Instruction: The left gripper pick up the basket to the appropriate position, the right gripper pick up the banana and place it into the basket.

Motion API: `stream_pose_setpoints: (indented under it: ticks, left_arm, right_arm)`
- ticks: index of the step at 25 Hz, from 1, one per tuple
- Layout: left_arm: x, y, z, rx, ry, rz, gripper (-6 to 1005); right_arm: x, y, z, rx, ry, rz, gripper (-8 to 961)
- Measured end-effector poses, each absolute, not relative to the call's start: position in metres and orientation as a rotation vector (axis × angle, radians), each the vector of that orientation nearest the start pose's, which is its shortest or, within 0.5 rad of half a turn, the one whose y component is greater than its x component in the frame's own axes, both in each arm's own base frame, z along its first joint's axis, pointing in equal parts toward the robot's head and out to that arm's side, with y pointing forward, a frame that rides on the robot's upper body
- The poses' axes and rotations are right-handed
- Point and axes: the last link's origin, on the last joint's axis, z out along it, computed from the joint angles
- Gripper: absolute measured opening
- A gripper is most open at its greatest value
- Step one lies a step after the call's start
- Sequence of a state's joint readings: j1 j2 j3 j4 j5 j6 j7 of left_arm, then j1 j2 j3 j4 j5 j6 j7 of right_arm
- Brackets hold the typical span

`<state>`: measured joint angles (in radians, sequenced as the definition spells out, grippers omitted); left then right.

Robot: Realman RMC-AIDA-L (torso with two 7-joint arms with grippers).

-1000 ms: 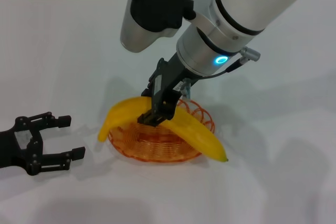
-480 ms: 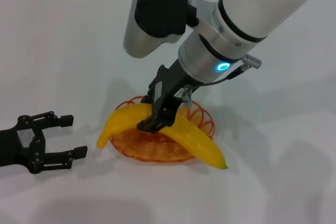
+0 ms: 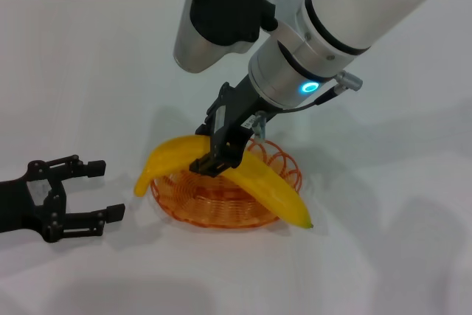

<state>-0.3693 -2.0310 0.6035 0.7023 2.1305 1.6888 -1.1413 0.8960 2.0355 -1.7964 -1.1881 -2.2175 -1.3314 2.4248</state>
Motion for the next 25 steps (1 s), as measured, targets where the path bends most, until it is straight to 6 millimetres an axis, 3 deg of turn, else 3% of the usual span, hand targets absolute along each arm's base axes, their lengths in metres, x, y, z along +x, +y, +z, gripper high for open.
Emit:
stream_pose_setpoints:
  ticks: [4, 10, 16, 21, 25]
  left_arm:
    - [-0.322, 0.274, 0.027, -2.766, -0.459, -0.527, 854]
    - [-0.321, 0.274, 0.027, -2.768, -0.456, -0.528, 854]
    - [-0.322, 0.274, 0.027, -2.766, -0.458, -0.528, 854]
    - [-0.322, 0.273, 0.027, -2.765, -0.456, -0.527, 854]
    - [-0.323, 0.272, 0.027, -2.765, -0.457, -0.523, 854]
  right_arm:
    - [0.068, 0.347, -0.088, -3.019, 0.200, -0.422, 507]
    - [0.071, 0.350, -0.088, -3.014, 0.240, -0.424, 690]
    - [0.064, 0.347, -0.081, -3.022, 0.217, -0.410, 802]
    - [0.074, 0.342, -0.045, -3.023, 0.248, -0.349, 798]
    - [0.101, 0.338, 0.001, -2.969, 0.285, -0.201, 794]
